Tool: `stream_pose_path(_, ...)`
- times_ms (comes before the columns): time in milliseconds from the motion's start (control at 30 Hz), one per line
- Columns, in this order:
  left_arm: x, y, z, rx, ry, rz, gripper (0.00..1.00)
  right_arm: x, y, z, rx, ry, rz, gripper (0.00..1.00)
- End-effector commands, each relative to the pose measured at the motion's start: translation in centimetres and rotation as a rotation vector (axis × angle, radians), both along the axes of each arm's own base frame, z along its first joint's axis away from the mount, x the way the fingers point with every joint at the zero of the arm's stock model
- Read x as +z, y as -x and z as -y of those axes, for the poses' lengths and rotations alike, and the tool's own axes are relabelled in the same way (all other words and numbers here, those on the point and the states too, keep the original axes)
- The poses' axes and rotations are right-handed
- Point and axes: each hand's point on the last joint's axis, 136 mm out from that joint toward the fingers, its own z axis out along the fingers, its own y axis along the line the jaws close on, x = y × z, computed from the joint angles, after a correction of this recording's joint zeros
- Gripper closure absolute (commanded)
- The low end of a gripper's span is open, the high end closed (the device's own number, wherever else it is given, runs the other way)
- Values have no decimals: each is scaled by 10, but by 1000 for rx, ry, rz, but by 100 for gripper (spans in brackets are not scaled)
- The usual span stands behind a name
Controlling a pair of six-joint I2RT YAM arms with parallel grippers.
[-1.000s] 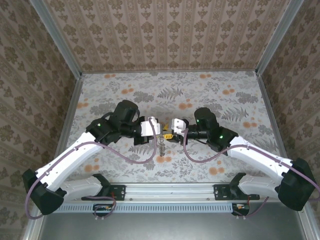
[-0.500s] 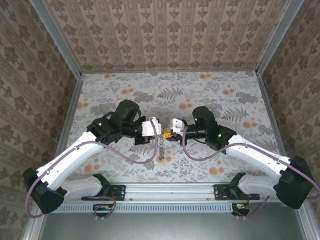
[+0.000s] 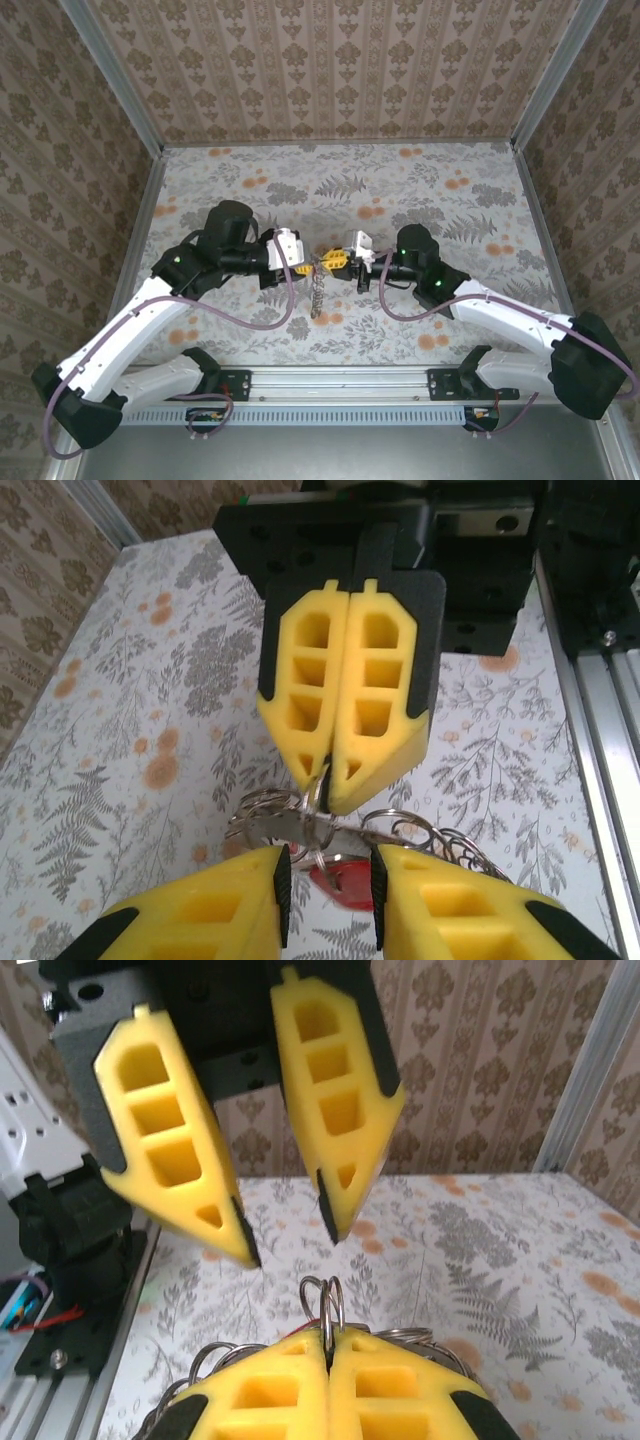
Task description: Put the keys on the keyring
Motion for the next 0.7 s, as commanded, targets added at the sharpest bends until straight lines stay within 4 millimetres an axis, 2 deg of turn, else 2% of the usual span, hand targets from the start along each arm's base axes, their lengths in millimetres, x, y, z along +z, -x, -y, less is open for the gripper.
stream_pose_path(0,0,7,3,-29,41,-44,71,34,2,-2,28,-140,34,100)
stream_pose_path(167,-1,-4,7,14,58,-39,73,38,1,-6,44,-166,39,100)
stream_pose_path(233,0,-6,8,15,66,-40,81,40,0,-6,29,-180,50,100)
stream_pose_path(300,0,-9,11,18,75,-54,93,43,-1,-6,12,-206,73,100)
stream_pose_path(333,0,-11,12,26,78,-65,95,45,-1,-6,6,-222,83,100)
stream_pose_path(400,-2,-16,12,49,81,-75,95,46,3,-7,11,-246,103,100)
stream_pose_path(500,-4,-21,11,75,82,-79,90,43,5,-9,15,-249,115,100)
stream_pose_path(567,-3,-21,9,83,88,-79,85,41,5,-8,1,-251,119,100)
stream_pose_path(667,-1,-17,3,78,95,-86,82,42,2,-4,-33,-262,123,100)
